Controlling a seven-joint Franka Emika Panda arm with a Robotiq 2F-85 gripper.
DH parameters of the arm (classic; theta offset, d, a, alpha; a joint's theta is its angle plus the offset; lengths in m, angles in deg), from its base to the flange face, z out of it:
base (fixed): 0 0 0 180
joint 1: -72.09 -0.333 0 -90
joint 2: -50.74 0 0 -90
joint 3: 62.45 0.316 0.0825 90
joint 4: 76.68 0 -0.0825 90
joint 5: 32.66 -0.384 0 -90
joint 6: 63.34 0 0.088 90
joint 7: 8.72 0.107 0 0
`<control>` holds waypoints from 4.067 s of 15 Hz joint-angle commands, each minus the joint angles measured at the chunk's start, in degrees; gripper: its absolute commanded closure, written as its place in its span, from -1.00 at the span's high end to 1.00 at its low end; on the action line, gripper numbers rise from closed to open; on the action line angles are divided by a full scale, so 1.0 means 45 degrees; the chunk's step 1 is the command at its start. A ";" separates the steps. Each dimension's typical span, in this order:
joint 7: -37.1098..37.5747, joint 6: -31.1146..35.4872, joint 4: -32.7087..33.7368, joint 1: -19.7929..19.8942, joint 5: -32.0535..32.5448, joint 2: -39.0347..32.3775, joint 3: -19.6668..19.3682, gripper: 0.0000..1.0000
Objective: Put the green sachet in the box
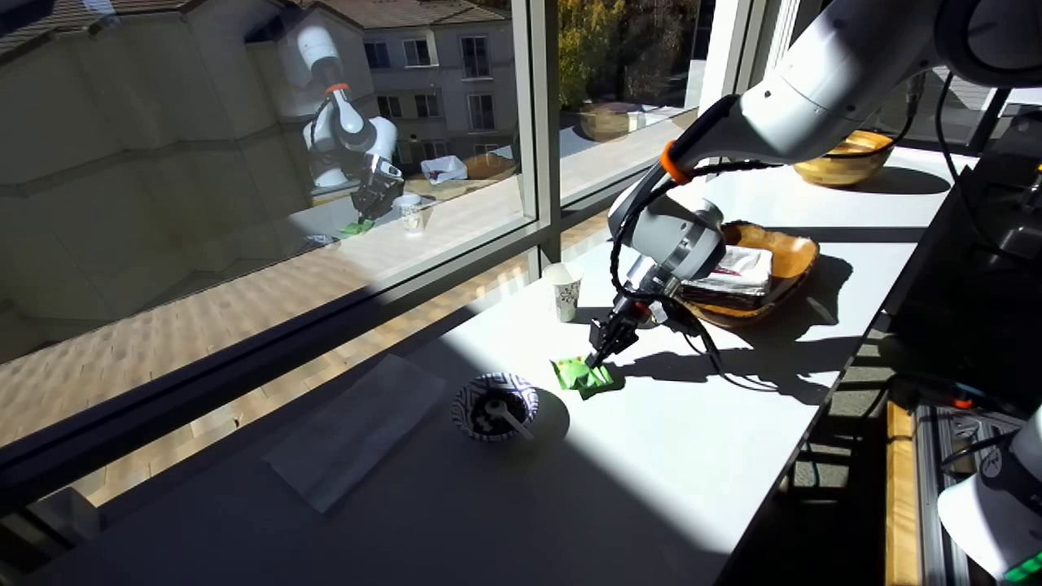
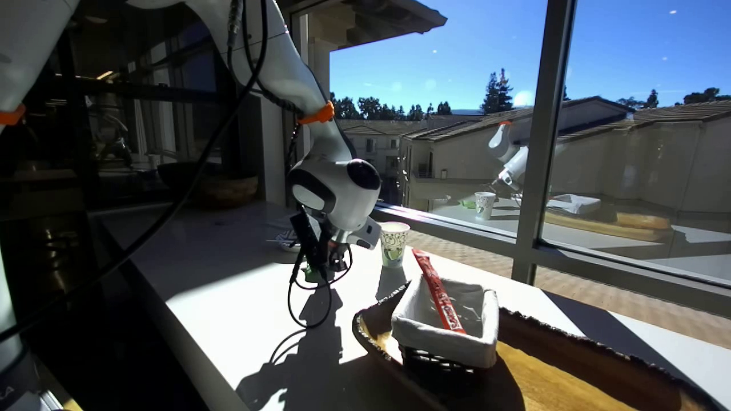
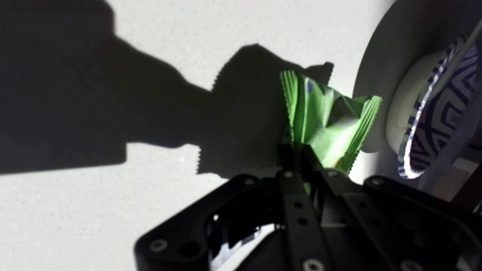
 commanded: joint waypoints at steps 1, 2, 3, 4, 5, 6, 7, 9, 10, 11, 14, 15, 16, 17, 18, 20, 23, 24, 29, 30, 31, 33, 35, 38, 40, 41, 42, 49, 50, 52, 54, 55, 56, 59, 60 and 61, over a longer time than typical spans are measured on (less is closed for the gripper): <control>-0.0714 0.0145 0.0034 0.0103 -0.1074 0.0331 0.0135 -0.96; -0.0878 0.0119 0.0033 0.0137 -0.1465 0.0571 0.0116 -0.96; -0.1100 0.0040 0.0020 0.0178 -0.1919 0.0861 0.0089 -0.97; -0.1409 -0.0022 -0.0032 0.0198 -0.2460 0.1208 0.0063 -0.96; -0.1790 0.0000 -0.0084 0.0176 -0.3007 0.1562 0.0015 -0.96; -0.2087 0.0147 -0.0201 0.0061 -0.3403 0.1953 -0.0065 -0.96; -0.2441 0.0297 -0.0279 -0.0061 -0.3714 0.2270 -0.0148 -0.96; -0.3465 0.0992 -0.0389 -0.0285 -0.4442 0.2916 -0.0254 -0.96; -0.4011 0.1409 -0.0424 -0.0130 -0.4862 0.3204 -0.0038 -0.96; -0.4639 0.1869 -0.0409 -0.0167 -0.5303 0.3425 -0.0031 -0.96; -0.6345 0.3227 -0.0241 -0.0205 -0.6729 0.3887 -0.0028 -0.96; -0.6889 0.3774 -0.0183 -0.0224 -0.7225 0.4013 -0.0048 -0.96; -0.7054 0.4166 -0.0233 -0.0208 -0.7496 0.4159 -0.0065 -0.96; -0.7323 0.4691 -0.0273 -0.0199 -0.7749 0.4293 -0.0091 -0.96; -0.7302 0.5155 -0.0361 -0.0171 -0.7752 0.4414 -0.0115 -0.96; -0.7320 0.6242 -0.0523 -0.0018 -0.8055 0.4850 -0.0281 -0.96; -0.7034 0.7664 -0.0621 0.0345 -0.8896 0.5490 -0.0749 -0.96; -0.6998 0.8006 -0.0687 0.0504 -0.9117 0.5615 -0.0969 -0.96; -0.7795 1.0070 -0.0515 0.1216 -0.9917 0.5878 -0.2086 -0.96; -0.8026 1.0452 -0.0527 0.1306 -0.9673 0.5868 -0.2239 -0.96; -0.8135 1.0708 -0.0569 0.1391 -0.9480 0.5866 -0.2368 -0.96; -0.6192 1.0799 -0.1371 0.1367 -0.6866 0.5910 -0.2322 -0.96; -0.5420 1.0803 -0.2057 0.1273 -0.5125 0.5813 -0.2220 -0.96; -0.3577 1.0888 -0.3267 0.1102 -0.2537 0.5571 -0.2021 -0.96; -0.2287 1.1143 -0.4017 0.1029 -0.0880 0.5412 -0.1921 -0.96; -0.1620 1.1385 -0.4247 0.1013 -0.0048 0.5417 -0.1912 -0.96; -0.2873 1.1774 -0.3904 0.1051 -0.1148 0.5343 -0.1842 -0.96; -0.0952 1.2881 -0.4326 0.1313 0.1773 0.4881 -0.1888 -0.96; -0.0543 1.2808 -0.4410 0.1364 0.2265 0.4755 -0.1858 -0.96; 0.0282 1.2918 -0.4579 0.1511 0.3548 0.4492 -0.1777 -0.96; 0.1566 1.3126 -0.4819 0.1278 0.5090 0.4173 -0.2172 -0.96; 0.2159 1.3209 -0.4896 0.1314 0.5833 0.4043 -0.2264 -0.96; 0.2796 1.3335 -0.5003 0.1339 0.6605 0.3952 -0.2392 -0.96; 0.4610 1.4087 -0.5369 0.2312 0.8862 0.3399 -0.2018 -0.96; 0.5203 1.4418 -0.5522 0.2550 0.9578 0.3126 -0.2035 -0.96; 0.5756 1.4732 -0.5634 0.2911 1.0290 0.2847 -0.1952 -0.96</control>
